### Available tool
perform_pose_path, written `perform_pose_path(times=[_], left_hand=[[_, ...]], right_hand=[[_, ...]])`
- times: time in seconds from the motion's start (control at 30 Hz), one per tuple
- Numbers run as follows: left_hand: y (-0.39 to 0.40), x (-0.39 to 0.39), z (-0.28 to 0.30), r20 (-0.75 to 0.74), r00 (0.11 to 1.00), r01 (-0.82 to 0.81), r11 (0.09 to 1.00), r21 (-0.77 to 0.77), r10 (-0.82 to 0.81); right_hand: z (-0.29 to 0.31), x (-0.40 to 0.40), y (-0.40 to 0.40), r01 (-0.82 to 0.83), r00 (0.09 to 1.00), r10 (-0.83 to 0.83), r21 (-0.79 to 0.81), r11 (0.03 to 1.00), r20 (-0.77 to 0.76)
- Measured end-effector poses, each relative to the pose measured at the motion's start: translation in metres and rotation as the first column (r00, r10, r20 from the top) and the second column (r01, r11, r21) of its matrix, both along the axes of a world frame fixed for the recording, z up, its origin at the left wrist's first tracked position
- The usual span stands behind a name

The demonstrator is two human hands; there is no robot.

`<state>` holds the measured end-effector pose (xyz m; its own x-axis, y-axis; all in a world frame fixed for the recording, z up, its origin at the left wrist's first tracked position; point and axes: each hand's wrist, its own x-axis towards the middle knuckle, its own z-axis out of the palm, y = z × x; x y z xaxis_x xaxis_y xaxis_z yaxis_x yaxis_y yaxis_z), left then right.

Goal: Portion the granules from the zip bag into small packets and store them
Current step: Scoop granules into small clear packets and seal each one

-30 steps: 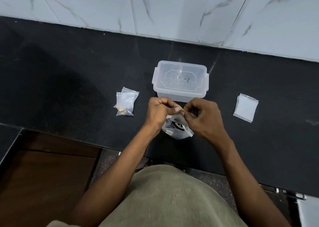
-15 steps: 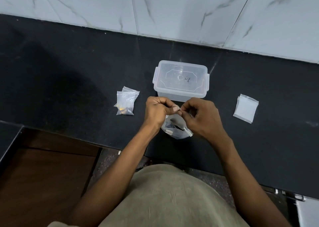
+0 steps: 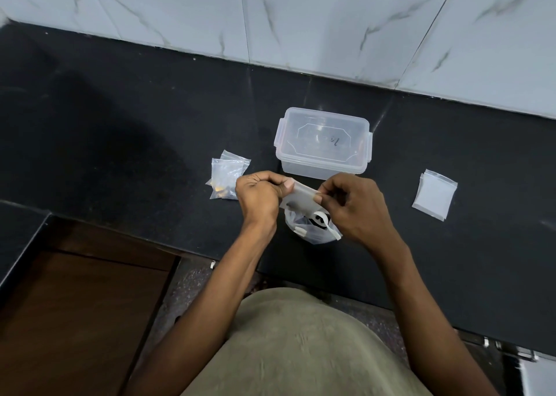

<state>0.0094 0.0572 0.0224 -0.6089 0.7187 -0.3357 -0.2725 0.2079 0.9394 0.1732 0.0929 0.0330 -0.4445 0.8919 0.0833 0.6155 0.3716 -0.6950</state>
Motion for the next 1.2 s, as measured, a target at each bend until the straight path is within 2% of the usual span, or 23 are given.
perform_pose_path(times=[0.37, 0.57, 0.67, 0.9, 0.97, 1.0, 1.1, 1.2], left_hand=[[-0.008, -0.02, -0.01, 0.067, 0.994, -0.085, 0.996, 0.012, 0.084], [-0.02, -0.052, -0.024, -0.018, 0.999, 0.045, 0.999, 0.017, -0.044], [-0.027, -0.071, -0.036, -0.034, 0.997, 0.074, 0.997, 0.003, -0.074], [-0.032, -0.113, -0.07, -0.014, 0.998, -0.056, 0.991, -0.124, 0.055], [-0.031, -0.12, -0.075, -0.122, 0.989, -0.102, 0.985, -0.142, 0.085], [-0.033, -0.123, -0.077, -0.227, 0.969, -0.13, 0.979, -0.157, 0.092], [-0.043, -0.123, -0.078, -0.531, 0.845, -0.169, 0.976, -0.139, 0.07], [-0.05, -0.118, -0.09, -0.614, 0.78, 0.029, 0.987, -0.157, -0.121]], right_hand=[[-0.005, -0.019, -0.003, -0.043, 0.999, 0.044, -0.038, 0.998, 0.019], [-0.013, -0.046, 0.001, -0.088, 0.994, 0.091, -0.049, 0.995, 0.068], [-0.02, -0.064, 0.004, -0.124, 0.985, 0.135, -0.104, 0.987, 0.106], [-0.036, -0.126, 0.012, -0.156, 0.967, 0.182, -0.149, 0.976, 0.176], [-0.042, -0.143, 0.015, -0.139, 0.969, 0.167, -0.155, 0.978, 0.18], [-0.045, -0.151, 0.017, -0.128, 0.971, 0.155, -0.154, 0.98, 0.184], [-0.054, -0.169, 0.022, -0.083, 0.977, 0.107, -0.132, 0.988, 0.184], [-0.062, -0.18, 0.026, -0.035, 0.987, 0.052, -0.11, 0.993, 0.154]])
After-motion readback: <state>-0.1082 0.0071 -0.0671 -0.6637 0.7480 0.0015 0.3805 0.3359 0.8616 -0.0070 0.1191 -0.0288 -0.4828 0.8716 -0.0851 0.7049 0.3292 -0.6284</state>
